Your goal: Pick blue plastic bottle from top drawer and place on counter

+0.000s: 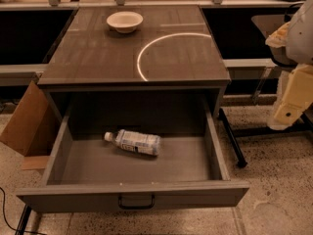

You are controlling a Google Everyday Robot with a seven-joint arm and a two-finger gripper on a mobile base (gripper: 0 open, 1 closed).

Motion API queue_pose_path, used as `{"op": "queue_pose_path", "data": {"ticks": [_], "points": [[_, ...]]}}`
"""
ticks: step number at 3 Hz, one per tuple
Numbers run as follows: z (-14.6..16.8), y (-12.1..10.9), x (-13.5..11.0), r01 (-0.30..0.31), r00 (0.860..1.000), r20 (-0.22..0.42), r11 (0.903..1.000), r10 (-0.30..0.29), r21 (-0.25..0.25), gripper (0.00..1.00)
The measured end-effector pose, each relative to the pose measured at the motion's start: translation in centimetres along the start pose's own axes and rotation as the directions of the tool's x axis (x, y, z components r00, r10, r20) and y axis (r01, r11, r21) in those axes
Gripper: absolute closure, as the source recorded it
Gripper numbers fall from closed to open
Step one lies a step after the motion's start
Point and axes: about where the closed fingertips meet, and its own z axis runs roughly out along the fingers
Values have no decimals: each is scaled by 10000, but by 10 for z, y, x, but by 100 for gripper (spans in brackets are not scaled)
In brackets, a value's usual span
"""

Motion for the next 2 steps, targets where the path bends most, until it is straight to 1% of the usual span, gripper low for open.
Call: {"op": "queue_pose_path", "data": {"ticks": [1, 2], "points": [[0, 0, 0, -1, 10000, 2, 10000, 1, -2, 0], [24, 0, -8, -96, 9996, 280, 9995, 104, -290, 0]]}}
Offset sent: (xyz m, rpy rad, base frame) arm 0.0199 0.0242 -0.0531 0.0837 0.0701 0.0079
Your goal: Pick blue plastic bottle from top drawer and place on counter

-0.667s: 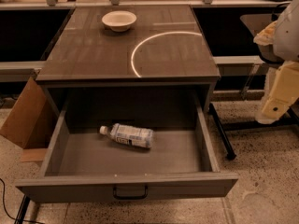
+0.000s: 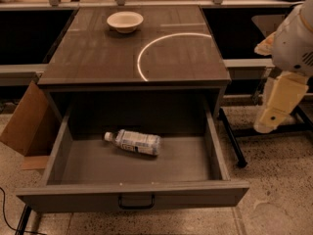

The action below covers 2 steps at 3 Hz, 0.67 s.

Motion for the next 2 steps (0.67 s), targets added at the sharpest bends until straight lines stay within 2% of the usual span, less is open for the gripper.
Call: {"op": "queue_pose_path", "data": {"ticks": [1, 2], "points": [[45, 3, -13, -70, 9998, 188, 9982, 81, -599, 0], [45, 3, -13, -70, 9998, 188, 9982, 81, -602, 0]]}}
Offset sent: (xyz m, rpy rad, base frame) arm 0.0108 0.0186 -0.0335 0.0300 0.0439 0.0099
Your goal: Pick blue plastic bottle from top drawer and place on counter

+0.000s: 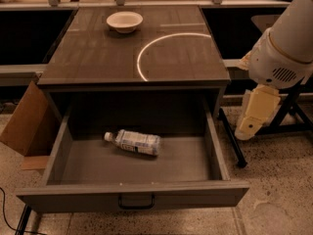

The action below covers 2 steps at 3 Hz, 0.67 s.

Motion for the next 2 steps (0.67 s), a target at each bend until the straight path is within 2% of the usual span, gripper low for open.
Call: {"op": "queue_pose_path", "data": {"ticks": [1, 2], "points": [[57, 0, -13, -83, 9998, 159, 9979, 94, -648, 0], [106, 2, -27, -125, 9983, 549, 9962, 173, -866, 0]]}}
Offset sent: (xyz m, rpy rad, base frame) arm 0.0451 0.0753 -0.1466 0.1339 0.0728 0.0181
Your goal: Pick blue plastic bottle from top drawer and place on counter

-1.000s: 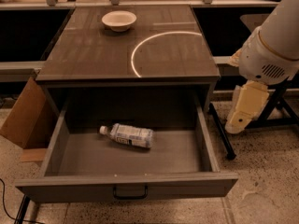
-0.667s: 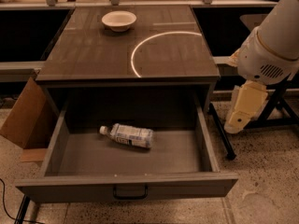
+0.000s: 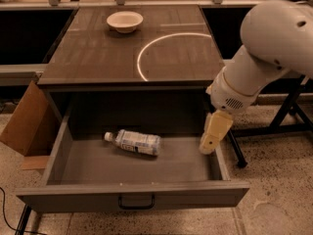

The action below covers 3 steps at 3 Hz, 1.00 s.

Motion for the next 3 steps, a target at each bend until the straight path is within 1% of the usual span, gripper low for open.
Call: {"op": "queue_pose_path", "data": {"ticks": [1, 2, 3], "points": [[37, 3, -14, -290, 9962, 825, 9996, 289, 7, 0], [39, -3, -19, -306, 9943, 1029, 9992, 277, 274, 0], [39, -3, -19, -306, 9943, 1030, 9992, 276, 273, 0]]}}
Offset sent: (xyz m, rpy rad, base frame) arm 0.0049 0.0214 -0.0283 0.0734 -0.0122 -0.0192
